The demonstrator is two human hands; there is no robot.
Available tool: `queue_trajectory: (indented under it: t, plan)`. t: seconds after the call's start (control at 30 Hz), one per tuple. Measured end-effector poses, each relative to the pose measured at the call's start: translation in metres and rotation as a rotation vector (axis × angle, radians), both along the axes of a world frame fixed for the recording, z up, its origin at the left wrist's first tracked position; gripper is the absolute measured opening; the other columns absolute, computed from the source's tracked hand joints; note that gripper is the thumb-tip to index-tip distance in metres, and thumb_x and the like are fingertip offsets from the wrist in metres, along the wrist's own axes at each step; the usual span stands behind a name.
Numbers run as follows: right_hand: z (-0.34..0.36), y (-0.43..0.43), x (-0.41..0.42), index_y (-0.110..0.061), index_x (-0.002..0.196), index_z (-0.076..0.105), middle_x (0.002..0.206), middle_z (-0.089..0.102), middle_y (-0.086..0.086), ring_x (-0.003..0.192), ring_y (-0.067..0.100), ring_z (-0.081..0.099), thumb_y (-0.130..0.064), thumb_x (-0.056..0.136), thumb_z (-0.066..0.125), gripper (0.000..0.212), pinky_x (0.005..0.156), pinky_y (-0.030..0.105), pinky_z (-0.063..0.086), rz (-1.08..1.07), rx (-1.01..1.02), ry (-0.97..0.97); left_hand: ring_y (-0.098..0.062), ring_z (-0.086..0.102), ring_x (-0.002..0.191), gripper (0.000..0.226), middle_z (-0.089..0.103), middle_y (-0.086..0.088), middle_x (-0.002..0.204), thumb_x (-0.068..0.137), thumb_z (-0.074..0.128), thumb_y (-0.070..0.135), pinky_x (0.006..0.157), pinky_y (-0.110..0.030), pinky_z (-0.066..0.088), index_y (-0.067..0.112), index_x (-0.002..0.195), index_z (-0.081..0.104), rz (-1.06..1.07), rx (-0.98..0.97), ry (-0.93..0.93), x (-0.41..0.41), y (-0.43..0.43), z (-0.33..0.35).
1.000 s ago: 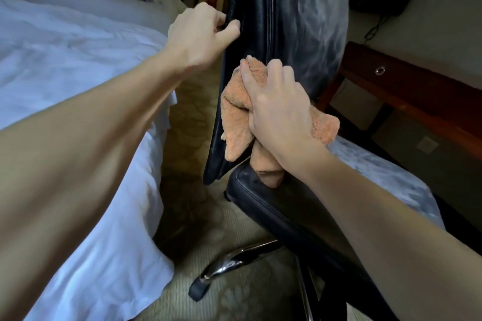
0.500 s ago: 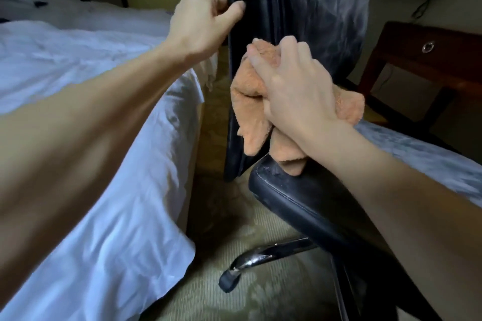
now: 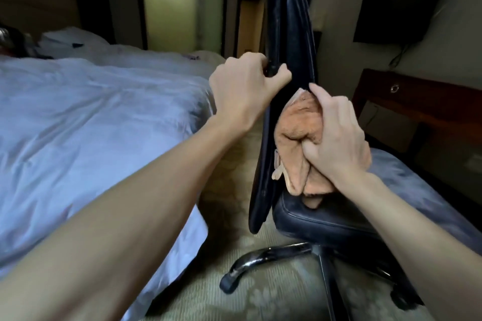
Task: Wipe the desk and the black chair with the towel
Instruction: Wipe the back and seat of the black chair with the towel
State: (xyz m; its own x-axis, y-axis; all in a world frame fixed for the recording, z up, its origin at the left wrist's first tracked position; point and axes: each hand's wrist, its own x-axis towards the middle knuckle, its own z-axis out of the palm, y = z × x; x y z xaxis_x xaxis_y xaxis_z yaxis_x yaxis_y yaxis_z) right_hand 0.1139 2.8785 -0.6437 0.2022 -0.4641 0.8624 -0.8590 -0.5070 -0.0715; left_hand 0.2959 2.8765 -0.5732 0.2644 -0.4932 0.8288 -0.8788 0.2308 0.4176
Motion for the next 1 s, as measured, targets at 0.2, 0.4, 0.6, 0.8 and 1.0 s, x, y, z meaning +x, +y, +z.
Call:
queue_trajectory:
  t: [0.2,0.4,0.6,0.8,1.0]
  plan:
    - [-0.018,0.002,-0.008,-0.015,0.127,0.059,0.118,0.054,0.01,0.109,0.028,0.05,-0.014,0.074,0.067,0.054,0.073,0.036,0.043,0.029,-0.047,-0.045,-0.012,0.057,0.11,0.061,0.061,0.018,0.114,0.094,0.052,0.069,0.085,-0.032,0.04,0.027,0.138,0.055,-0.41,0.274,0.152,0.0,-0.01,-0.017]
    - [-0.021,-0.001,0.008,-0.017,0.12,0.071,0.119,0.063,0.007,0.103,0.027,0.052,-0.013,0.077,0.062,0.045,0.071,0.034,0.044,-0.04,-0.186,-0.007,-0.024,0.053,0.089,0.028,0.059,0.008,0.087,0.105,0.042,0.054,0.078,-0.037,0.035,0.028,0.102,0.051,-0.403,0.269,-0.035,0.014,-0.027,-0.023]
    - [-0.051,0.005,0.035,-0.012,0.122,0.071,0.118,0.065,0.012,0.099,0.033,0.056,-0.006,0.074,0.073,0.048,0.073,0.04,0.048,-0.076,-0.187,0.184,-0.027,0.044,0.075,0.042,0.04,0.009,0.067,0.106,0.041,0.048,0.07,-0.035,0.025,0.028,0.071,0.029,-0.292,0.225,-0.142,0.026,-0.017,-0.02]
    - [-0.051,0.02,0.026,-0.006,0.126,0.067,0.119,0.062,0.015,0.1,0.032,0.055,-0.011,0.075,0.077,0.053,0.071,0.038,0.049,-0.06,-0.133,0.361,-0.026,0.044,0.075,0.036,0.04,0.01,0.066,0.105,0.041,0.052,0.07,-0.036,0.027,0.022,0.085,0.046,-0.272,0.179,-0.149,0.031,-0.009,-0.024]
    - [-0.077,0.026,0.041,-0.002,0.125,0.066,0.116,0.061,0.013,0.096,0.03,0.054,-0.013,0.071,0.078,0.056,0.072,0.04,0.053,-0.021,0.007,0.529,-0.027,0.045,0.077,0.04,0.043,0.009,0.066,0.106,0.041,0.052,0.07,-0.036,0.027,0.026,0.076,0.042,-0.27,0.213,-0.118,0.046,-0.009,-0.023]
